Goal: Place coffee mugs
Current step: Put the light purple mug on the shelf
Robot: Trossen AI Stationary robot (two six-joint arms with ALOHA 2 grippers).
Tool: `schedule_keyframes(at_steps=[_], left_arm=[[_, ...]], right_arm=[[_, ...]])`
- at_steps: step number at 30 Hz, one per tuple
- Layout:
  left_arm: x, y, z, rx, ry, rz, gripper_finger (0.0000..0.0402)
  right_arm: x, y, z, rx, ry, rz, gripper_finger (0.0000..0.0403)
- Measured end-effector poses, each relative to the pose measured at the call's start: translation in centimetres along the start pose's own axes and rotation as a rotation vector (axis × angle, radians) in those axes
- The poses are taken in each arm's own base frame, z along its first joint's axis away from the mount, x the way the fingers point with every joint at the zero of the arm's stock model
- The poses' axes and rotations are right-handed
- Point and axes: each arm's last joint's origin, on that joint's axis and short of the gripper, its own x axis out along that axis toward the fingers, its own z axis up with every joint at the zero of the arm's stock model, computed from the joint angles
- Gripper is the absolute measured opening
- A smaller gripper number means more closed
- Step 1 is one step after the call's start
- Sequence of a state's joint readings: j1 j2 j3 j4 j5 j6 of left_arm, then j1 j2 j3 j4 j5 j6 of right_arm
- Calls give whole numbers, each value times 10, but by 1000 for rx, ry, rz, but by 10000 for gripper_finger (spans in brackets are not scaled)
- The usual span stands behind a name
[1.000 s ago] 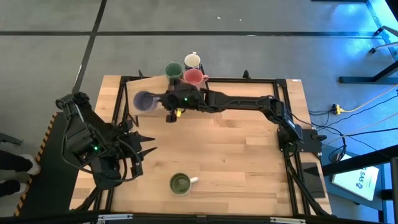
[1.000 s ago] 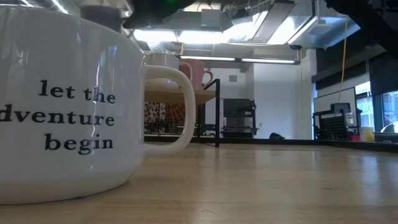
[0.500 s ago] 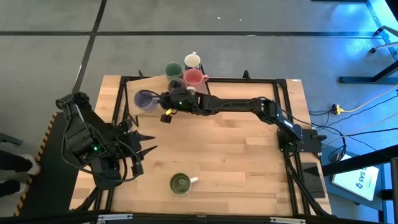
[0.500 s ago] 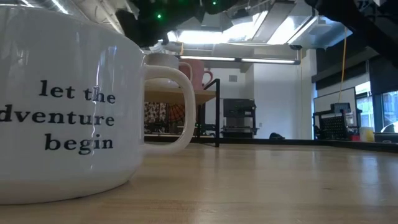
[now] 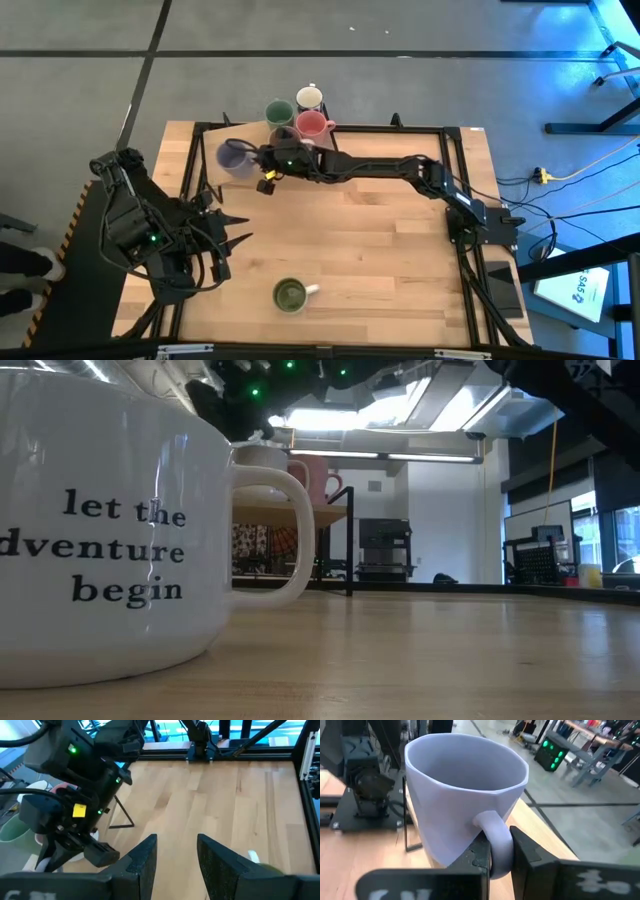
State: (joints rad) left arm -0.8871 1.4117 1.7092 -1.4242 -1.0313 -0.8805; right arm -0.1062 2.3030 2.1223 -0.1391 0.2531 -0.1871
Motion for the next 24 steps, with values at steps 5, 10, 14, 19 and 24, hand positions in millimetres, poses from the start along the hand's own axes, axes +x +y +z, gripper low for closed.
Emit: schedule_keyframes(at_steps=[5,10,14,19,24], left_arm=[[0,0,0,1,0,1,133],[0,0,0,1,0,1,133],[0,0,0,1,0,1,133],[0,0,0,1,0,1,133],[0,0,0,1,0,1,133]], right_arm=[[4,2,-5,-1,5,3,22],[8,4,-10,-4,18,12,22],[8,3,-9,-3,16,-15,42],[9,-1,-8,9,7,-47,79],[10,-4,-8,-2,-10,-7,87]])
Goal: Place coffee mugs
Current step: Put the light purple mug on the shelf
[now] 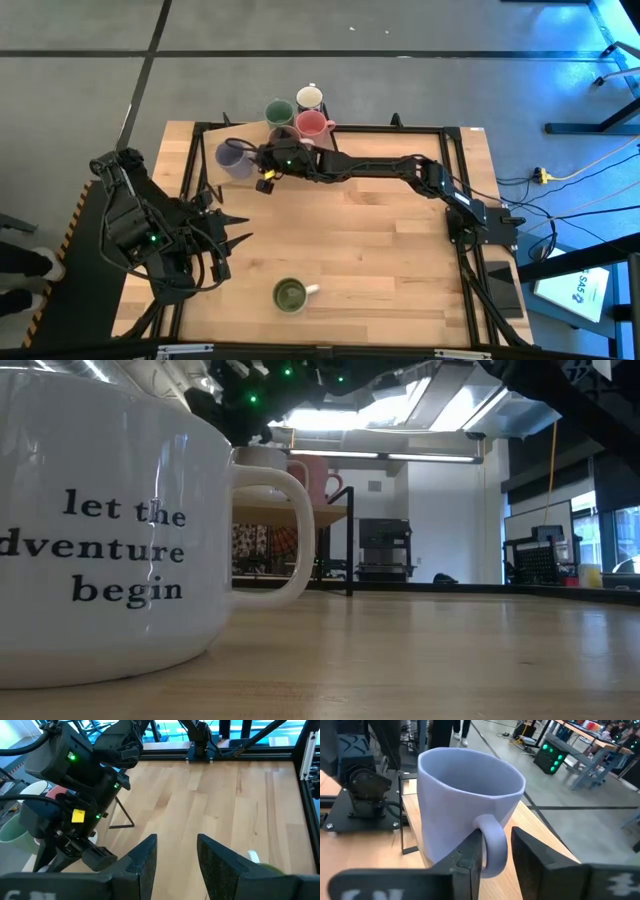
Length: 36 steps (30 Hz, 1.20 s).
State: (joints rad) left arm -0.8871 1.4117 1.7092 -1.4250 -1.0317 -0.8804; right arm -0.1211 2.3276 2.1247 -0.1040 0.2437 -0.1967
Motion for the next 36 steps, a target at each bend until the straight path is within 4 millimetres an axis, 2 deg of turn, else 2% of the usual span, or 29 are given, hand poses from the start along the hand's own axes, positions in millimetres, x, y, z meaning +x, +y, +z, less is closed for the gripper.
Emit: schedule_keyframes(at_steps=[4,12,15,19,22,24,30,33,36], left_arm=[[0,0,0,0,0,0,133],[0,0,0,0,1,-1,133],[-1,0,0,1,1,-4,133],[-4,-2,-1,-1,-6,-17,133],[-5,-4,-1,-11,-19,-24,133],[-7,-4,-1,-18,-42,-18,133],[-7,-4,-1,-28,-57,-3,127],[-7,-3,-1,-33,-58,1,110],[-7,-3,0,-56,-73,10,85]], right_arm=[[0,1,0,-35,-3,12,112],[0,1,1,-42,-10,18,202],[-4,-1,12,-55,-42,29,217],[-13,-3,34,-143,-82,24,218],[-23,-2,50,-209,-87,46,204],[-27,3,53,-252,-76,64,177],[-27,35,50,-324,-114,195,23],[-16,51,36,-334,-104,243,14],[-8,54,25,-338,-80,246,5]])
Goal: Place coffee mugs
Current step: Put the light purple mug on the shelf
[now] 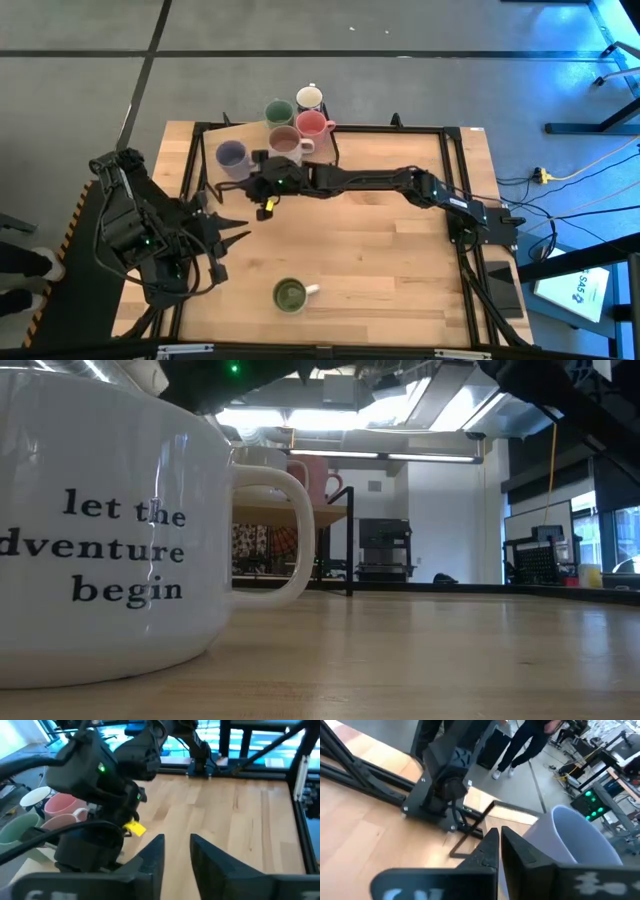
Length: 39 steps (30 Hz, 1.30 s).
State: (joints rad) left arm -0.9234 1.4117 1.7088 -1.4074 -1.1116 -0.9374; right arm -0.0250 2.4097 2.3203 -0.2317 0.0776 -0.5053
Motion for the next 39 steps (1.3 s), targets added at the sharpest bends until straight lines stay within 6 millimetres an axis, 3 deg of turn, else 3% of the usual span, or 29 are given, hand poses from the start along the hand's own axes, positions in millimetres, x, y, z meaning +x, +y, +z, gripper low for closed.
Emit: schedule_keyframes(at_steps=[5,7,13,18,22,24,28,31,39], left_arm=[[4,6,-2,-86,27,41,14],[7,14,-3,-139,64,78,5],[28,52,-10,-315,274,140,1],[42,79,-40,-322,388,217,1],[50,91,-66,-369,406,234,0],[54,99,-78,-378,422,260,0],[65,109,-93,-356,444,337,0],[73,115,-94,-338,452,360,0],[87,129,-89,-294,455,418,0]], right_arm=[[-5,-6,-6,20,80,13,4],[-15,-14,1,-6,90,11,1],[-89,-52,49,-90,81,-14,1],[-130,-67,59,-251,197,-53,1],[-182,-94,78,-335,217,-174,1],[-197,-102,82,-343,225,-209,0],[-218,-113,85,-334,234,-243,0],[-232,-121,87,-325,239,-280,0],[-233,-121,80,-337,293,-249,0]])
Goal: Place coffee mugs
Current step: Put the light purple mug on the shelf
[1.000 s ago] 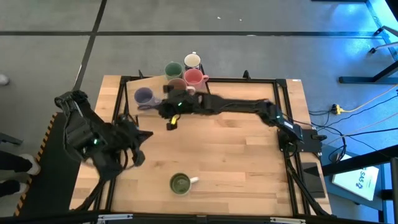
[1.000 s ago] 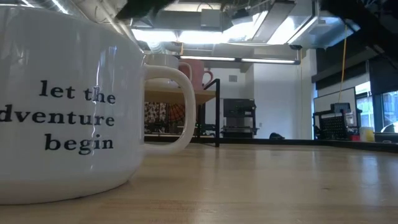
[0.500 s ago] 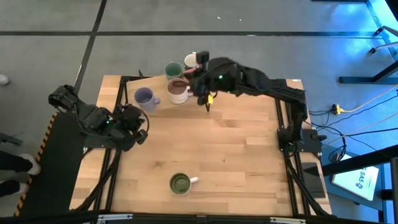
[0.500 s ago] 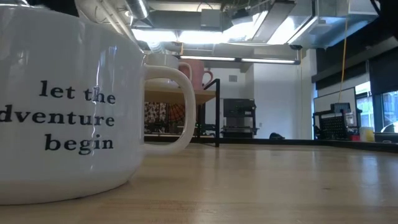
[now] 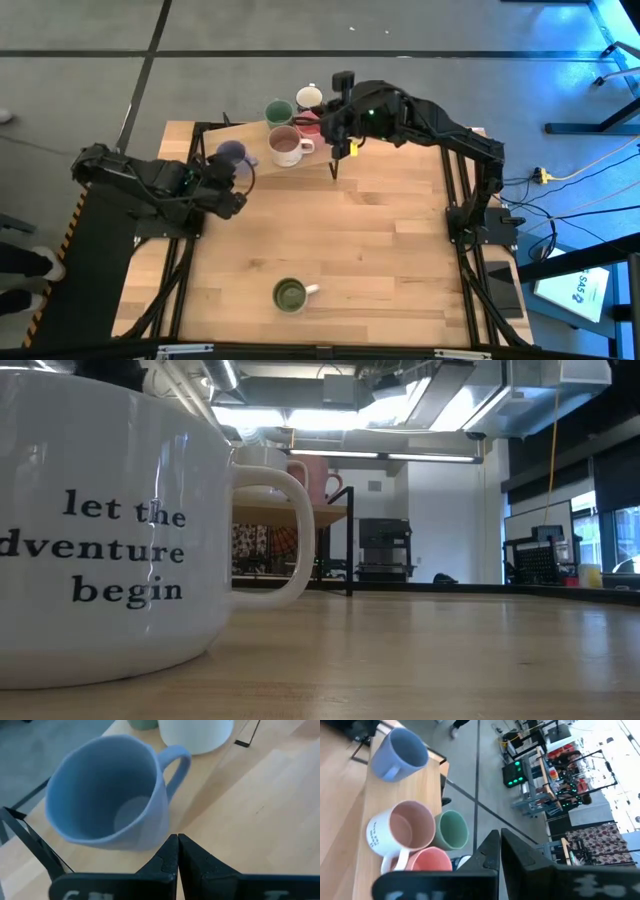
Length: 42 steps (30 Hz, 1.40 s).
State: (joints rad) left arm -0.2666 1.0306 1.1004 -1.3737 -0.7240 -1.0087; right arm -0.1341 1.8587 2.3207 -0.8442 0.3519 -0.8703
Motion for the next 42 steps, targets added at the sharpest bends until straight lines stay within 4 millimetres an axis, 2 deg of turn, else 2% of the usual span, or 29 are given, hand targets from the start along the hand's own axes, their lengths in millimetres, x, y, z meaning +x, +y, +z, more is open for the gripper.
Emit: schedule_keyframes(at_steps=[20,26,35,42], left_arm=[[21,15,27,40,-100,177,0],[31,22,40,66,-85,178,0],[47,44,56,107,-39,228,0],[53,49,66,101,-45,164,0]], right_arm=[[0,2,-1,-10,11,16,0],[0,2,-1,-10,9,17,0],[0,2,-1,-10,10,20,0],[0,3,-1,-8,13,25,0]])
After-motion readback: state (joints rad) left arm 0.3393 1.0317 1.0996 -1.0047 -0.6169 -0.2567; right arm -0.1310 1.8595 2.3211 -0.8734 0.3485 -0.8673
